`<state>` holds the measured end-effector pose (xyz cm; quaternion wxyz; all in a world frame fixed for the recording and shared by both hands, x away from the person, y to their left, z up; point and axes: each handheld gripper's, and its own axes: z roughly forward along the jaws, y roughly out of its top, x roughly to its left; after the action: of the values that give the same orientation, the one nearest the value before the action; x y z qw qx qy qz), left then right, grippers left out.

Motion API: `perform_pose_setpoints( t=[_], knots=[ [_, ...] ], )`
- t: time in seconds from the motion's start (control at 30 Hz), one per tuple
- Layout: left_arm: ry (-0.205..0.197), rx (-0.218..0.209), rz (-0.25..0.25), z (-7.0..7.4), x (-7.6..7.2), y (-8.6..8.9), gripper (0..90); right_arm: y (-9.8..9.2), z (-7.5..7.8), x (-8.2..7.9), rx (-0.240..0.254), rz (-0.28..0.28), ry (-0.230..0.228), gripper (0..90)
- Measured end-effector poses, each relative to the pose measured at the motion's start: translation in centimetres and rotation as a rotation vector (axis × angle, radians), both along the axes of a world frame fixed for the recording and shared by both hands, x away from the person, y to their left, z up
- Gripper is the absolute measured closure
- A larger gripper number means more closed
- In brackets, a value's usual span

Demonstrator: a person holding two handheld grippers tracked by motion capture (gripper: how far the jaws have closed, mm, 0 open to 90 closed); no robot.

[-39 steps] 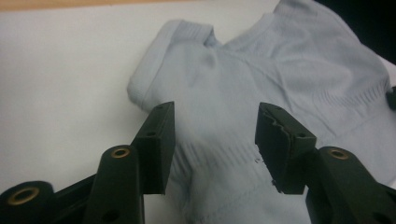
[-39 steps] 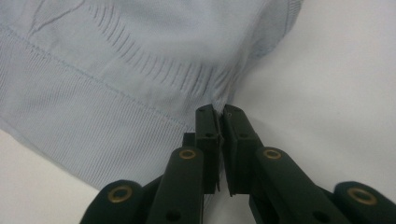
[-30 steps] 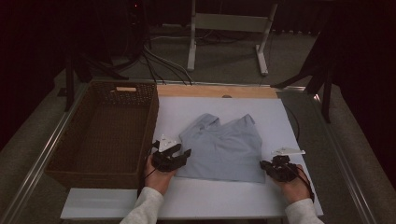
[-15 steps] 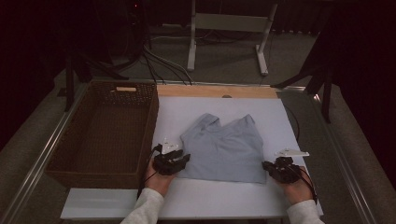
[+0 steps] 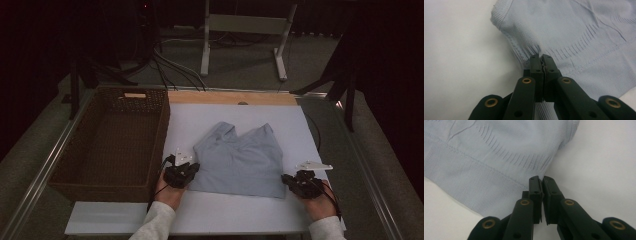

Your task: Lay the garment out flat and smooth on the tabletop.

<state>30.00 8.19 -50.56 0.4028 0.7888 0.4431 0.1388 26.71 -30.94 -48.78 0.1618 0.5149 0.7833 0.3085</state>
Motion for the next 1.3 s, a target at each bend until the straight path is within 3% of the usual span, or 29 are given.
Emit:
perform_pose_setpoints(
  t=[0.2, 0.4, 0.5, 0.67, 0.77, 0.87, 1.3],
  knots=[
    [-0.012, 0.006, 0.002, 0.0, -0.1, -0.2, 89.5, 0.0, 0.0, -0.2, 0.007, 0.002, 0.000, 85.1],
    [-0.019, 0.002, 0.014, 0.2, 0.0, 0.0, 89.5, -0.1, -0.3, 0.1, 0.007, -0.033, 0.004, 59.5],
    [-0.021, 0.006, 0.021, 0.2, 0.1, 0.1, 89.5, 0.3, -0.6, 0.3, -0.007, -0.029, 0.021, 52.6],
    [-0.021, 0.005, 0.022, 0.2, 0.0, 0.1, 89.5, 0.8, -1.2, 0.8, -0.011, -0.016, 0.060, 57.4],
    [-0.020, 0.006, 0.019, 0.2, 0.0, 0.0, 89.6, 1.0, -1.4, 1.0, -0.006, 0.001, 0.093, 70.7],
    [-0.021, 0.005, 0.019, 0.3, 0.0, 0.0, 89.6, 1.0, -1.2, 0.9, -0.020, 0.007, 0.096, 83.6],
    [-0.024, -0.003, 0.005, 0.4, -0.2, -0.3, 89.6, 0.3, -0.4, -0.2, -0.017, 0.012, 0.075, 85.6]
  ],
)
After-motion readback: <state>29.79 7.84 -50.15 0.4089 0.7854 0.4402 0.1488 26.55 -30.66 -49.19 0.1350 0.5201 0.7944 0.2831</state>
